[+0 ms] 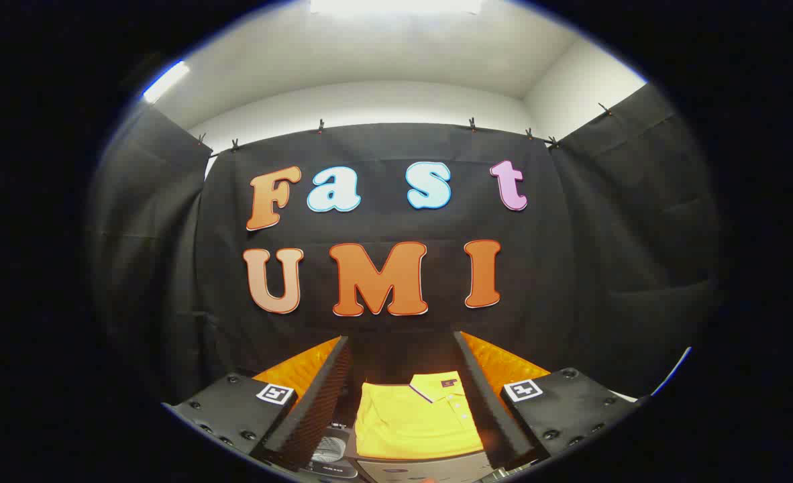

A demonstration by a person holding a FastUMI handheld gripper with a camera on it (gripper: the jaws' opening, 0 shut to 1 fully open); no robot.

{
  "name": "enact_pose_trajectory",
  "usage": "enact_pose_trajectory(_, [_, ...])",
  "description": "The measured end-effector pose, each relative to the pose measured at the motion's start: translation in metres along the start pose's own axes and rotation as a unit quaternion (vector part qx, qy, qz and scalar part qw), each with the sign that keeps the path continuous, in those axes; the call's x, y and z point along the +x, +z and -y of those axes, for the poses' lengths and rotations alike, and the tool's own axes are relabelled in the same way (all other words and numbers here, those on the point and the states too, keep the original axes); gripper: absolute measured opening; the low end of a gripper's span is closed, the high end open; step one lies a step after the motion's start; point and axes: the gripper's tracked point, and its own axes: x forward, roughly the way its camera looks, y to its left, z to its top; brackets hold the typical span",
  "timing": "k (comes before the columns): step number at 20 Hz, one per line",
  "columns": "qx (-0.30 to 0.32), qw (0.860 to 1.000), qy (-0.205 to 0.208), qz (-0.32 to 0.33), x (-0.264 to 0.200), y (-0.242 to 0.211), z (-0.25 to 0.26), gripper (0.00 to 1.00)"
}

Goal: Put the clothes into the washing machine and then close the washing machine lid.

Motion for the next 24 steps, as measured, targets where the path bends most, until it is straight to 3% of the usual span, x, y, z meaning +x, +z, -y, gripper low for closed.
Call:
enact_pose_trajectory(8, [-0.01,1.0,-0.02,-0.005,0.008,0.016,0.014,0.98])
enact_pose_trajectory(24, [-0.022,0.999,-0.018,-0.019,0.025,0.015,0.006,0.98])
